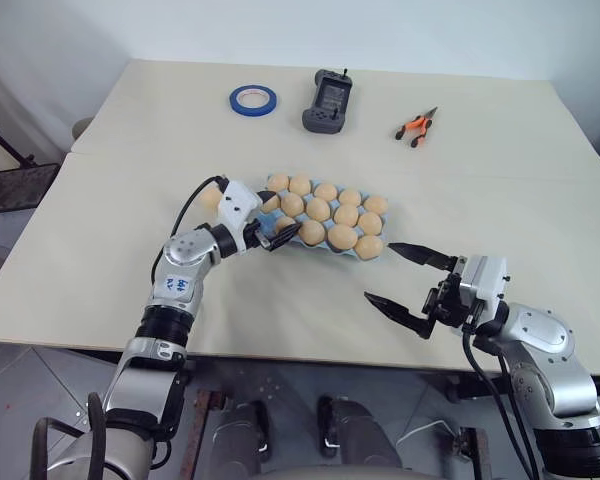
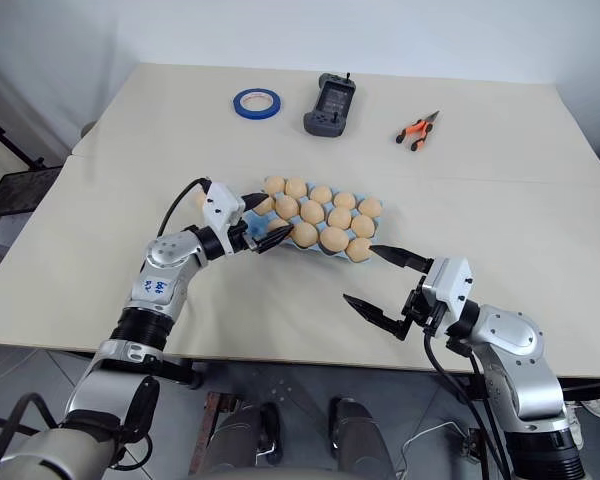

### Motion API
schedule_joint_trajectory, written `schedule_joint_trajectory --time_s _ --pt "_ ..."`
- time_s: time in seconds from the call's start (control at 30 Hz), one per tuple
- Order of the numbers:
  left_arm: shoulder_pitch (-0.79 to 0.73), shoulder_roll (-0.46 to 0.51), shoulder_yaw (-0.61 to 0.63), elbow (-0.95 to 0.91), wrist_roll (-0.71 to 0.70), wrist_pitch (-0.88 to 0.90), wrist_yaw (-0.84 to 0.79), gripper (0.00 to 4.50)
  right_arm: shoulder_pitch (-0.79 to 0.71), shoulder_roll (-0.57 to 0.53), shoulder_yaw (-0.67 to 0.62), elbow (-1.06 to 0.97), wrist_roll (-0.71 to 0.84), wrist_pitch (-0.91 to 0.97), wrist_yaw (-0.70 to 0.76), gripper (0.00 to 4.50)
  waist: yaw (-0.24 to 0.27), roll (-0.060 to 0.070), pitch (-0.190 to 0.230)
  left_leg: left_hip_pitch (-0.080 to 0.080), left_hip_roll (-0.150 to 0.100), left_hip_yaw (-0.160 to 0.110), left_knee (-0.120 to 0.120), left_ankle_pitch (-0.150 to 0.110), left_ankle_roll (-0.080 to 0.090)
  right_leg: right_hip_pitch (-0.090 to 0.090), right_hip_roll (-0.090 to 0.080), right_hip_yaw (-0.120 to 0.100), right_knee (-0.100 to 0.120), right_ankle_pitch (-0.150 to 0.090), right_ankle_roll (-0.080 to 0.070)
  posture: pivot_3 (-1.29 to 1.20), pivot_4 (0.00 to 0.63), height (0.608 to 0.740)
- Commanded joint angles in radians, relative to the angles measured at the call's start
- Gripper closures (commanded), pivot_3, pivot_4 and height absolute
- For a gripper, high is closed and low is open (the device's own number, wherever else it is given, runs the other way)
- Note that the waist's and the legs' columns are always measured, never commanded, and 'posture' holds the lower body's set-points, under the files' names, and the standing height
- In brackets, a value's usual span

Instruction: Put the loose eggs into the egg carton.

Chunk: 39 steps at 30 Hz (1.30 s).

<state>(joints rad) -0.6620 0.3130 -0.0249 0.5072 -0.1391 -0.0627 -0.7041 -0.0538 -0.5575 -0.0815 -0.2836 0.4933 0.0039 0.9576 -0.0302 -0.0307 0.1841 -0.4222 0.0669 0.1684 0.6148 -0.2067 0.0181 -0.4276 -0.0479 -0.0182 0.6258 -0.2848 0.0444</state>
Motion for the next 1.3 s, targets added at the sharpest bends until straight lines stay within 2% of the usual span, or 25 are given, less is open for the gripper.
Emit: schedule_joint_trajectory --time_s 0.03,0.13,0.27,0.37,0.5,0.7,0.9,1.1,1.2,1.27,1.3 --pt "0.084 0.074 0.046 -0.196 -0.061 0.01 -0.067 0.03 -0.018 0.002 -0.008 -0.014 0.013 -0.005 0.004 0.0 -0.002 0.0 0.0 0.0 0.0 0.0 -0.001 0.0 0.0 0.0 0.0 0.0 0.0 0.0 0.0 0.0 0.15 0.74" --pt "0.236 0.189 0.125 -0.328 -0.123 0.006 -0.145 0.03 -0.038 -0.001 -0.002 0.008 0.015 -0.011 0.027 0.0 -0.013 0.0 0.0 0.001 0.002 0.001 -0.001 -0.001 -0.001 -0.001 0.001 0.001 0.001 -0.001 -0.002 0.0 0.15 0.74" --pt "0.387 0.297 0.244 -0.368 -0.165 -0.088 -0.189 0.03 -0.042 -0.015 -0.015 0.026 0.021 -0.017 0.061 0.0 -0.018 0.0 0.0 0.001 0.003 0.0 -0.002 0.0 -0.003 -0.001 0.001 0.0 0.002 -0.003 -0.005 0.0 0.15 0.74" --pt "0.475 0.357 0.311 -0.386 -0.211 -0.062 -0.225 0.03 -0.03 -0.038 -0.035 0.042 0.026 -0.028 0.102 0.0 -0.012 0.0 0.0 0.001 0.003 0.0 -0.002 -0.001 -0.003 -0.001 -0.001 -0.001 0.002 -0.011 -0.02 0.0 0.15 0.74" --pt "0.539 0.374 0.385 -0.401 -0.277 -0.029 -0.228 0.03 -0.025 -0.049 -0.052 0.061 0.028 -0.038 0.129 0.0 -0.006 0.0 0.0 0.001 0.001 0.0 -0.003 -0.001 -0.003 0.0 -0.005 -0.001 -0.001 -0.011 -0.019 0.0 0.15 0.74" --pt "0.591 0.345 0.406 -0.47 -0.292 0.02 -0.156 0.03 -0.039 -0.035 -0.049 0.082 0.02 -0.058 0.134 0.0 -0.003 0.0 0.0 0.0 0.0 0.002 -0.007 -0.001 -0.003 0.0 -0.006 -0.001 -0.005 -0.01 -0.018 0.0 0.15 0.74" --pt "0.485 0.297 0.378 -0.433 -0.234 0.128 0.039 0.03 -0.061 -0.007 -0.048 0.097 0.041 -0.06 0.126 0.0 0.0 0.0 0.0 0.0 0.0 0.002 -0.009 -0.001 -0.003 -0.001 -0.006 -0.002 -0.005 -0.011 -0.019 0.0 0.15 0.74" --pt "0.315 0.242 0.316 -0.323 -0.199 0.188 0.121 0.03 -0.096 0.044 -0.022 0.114 0.034 -0.067 0.118 0.0 0.0 0.0 0.0 0.0 -0.001 0.002 -0.005 -0.001 -0.002 0.0 -0.006 -0.001 -0.004 -0.009 -0.015 0.0 0.15 0.74" --pt "0.125 0.189 0.249 -0.101 -0.109 0.118 0.184 0.03 -0.122 0.099 0.016 0.161 -0.003 -0.096 0.097 0.0 0.003 -0.001 0.0 0.001 -0.001 0.002 -0.004 -0.001 -0.002 0.001 -0.006 -0.002 -0.003 -0.008 -0.014 0.0 0.15 0.74" --pt "-0.009 0.157 0.214 0.075 -0.063 0.071 0.203 0.03 -0.135 0.131 0.033 0.178 -0.021 -0.107 0.079 0.0 0.004 -0.001 0.0 0.0 -0.001 0.001 -0.001 0.0 -0.002 0.0 -0.005 -0.003 0.0 -0.001 -0.001 0.0 0.15 0.74" --pt "-0.058 0.148 0.202 0.147 -0.048 0.058 0.201 0.03 -0.135 0.138 0.037 0.176 -0.024 -0.107 0.075 0.0 0.004 -0.001 0.0 0.0 -0.001 0.001 -0.001 0.0 -0.002 0.0 -0.005 -0.004 0.0 0.0 0.0 0.0 0.15 0.74"
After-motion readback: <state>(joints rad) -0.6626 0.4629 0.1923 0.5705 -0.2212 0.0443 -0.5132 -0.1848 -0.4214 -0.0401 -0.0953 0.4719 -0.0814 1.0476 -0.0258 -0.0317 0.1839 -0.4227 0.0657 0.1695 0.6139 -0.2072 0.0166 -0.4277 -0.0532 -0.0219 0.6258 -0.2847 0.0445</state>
